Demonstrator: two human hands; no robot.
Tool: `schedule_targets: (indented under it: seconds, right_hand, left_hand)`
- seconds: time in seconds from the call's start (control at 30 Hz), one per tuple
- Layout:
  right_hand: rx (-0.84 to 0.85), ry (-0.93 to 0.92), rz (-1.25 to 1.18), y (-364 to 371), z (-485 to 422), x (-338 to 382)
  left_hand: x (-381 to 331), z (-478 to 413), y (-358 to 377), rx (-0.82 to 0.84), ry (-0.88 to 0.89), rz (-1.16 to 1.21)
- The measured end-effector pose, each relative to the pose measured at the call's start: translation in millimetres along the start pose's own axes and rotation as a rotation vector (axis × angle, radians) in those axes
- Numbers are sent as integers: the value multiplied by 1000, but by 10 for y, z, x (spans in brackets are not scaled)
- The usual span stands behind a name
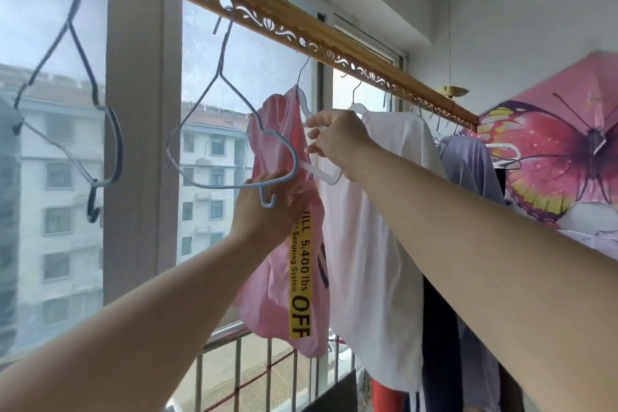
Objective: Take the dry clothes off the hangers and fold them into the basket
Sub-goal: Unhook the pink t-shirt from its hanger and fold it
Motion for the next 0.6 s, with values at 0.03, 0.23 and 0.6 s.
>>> schedule_targets:
  seconds: [0.03, 0.23, 0.6]
  right_hand:
    - [-46, 37, -53, -55, 1, -35]
    - [-353, 59, -528, -341, 171, -125]
    - [-574, -90, -516, -484, 225, -66]
  left_hand:
    - [117, -1, 18, 5, -72, 89]
    - [265, -17, 50, 75, -167, 143]
    - [434, 41, 226, 227, -268, 19]
Point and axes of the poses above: each hand's wrist, its own z-axis away from the middle knuckle, its own y-axis out of the palm, x = y × z, the point moved 10 cm from there along -z, towards the middle knuckle, and after that the axes turned 11 degrees about z, right-handed, at the moved point
